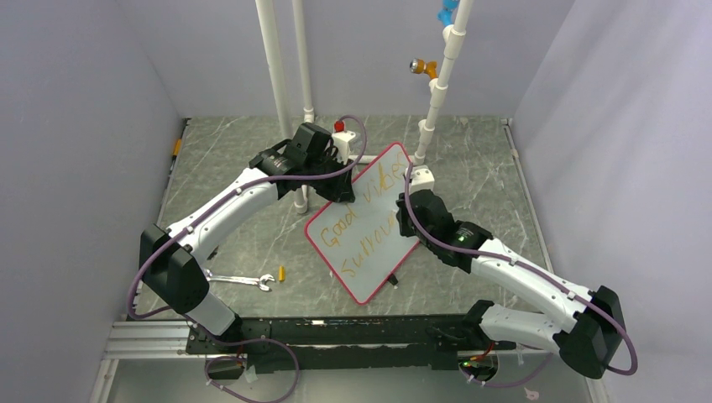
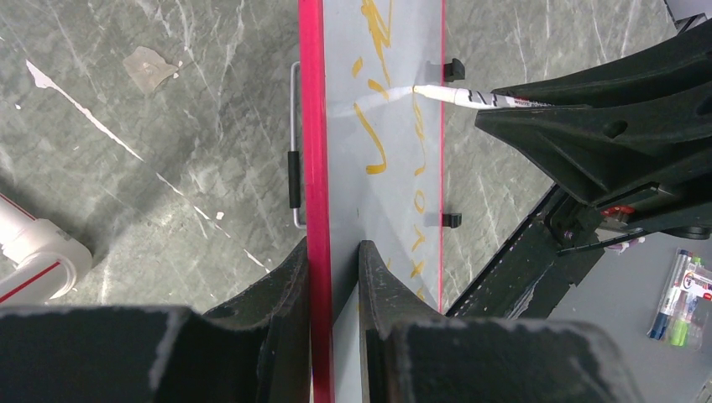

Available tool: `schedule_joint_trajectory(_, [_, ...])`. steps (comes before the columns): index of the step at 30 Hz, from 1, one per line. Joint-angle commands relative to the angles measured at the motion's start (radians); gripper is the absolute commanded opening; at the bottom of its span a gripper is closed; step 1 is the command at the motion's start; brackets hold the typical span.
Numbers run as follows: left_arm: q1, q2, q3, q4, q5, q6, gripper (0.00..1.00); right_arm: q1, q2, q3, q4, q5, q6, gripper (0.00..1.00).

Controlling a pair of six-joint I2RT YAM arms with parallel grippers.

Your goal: Write a sentence on the whiteboard

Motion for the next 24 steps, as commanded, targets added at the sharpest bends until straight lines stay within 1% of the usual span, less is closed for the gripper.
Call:
schedule_joint_trajectory(1, [-0.007, -0.026, -0.01, 0.011, -0.035, 0.055, 0.0, -0.008, -0.017, -0.008, 0.013, -0.001, 0.003, 0.0])
schedule_joint_trajectory(13, [-0.007, -0.028, -0.009, 0.008, -0.038, 0.056, 0.0, -0.009, -0.063, -0.078, -0.013, -0.038, 0.028, 0.0])
schedule_joint_trajectory(22, [-0.007, -0.03, -0.009, 0.006, -0.039, 0.059, 0.0, -0.008, -0.078, -0.075, -0.033, -0.035, 0.033, 0.0])
schedule_joint_trajectory(24, [-0.007, -0.032, -0.01, 0.002, -0.042, 0.062, 0.0, -0.008, -0.103, -0.071, -0.046, -0.005, 0.045, 0.0])
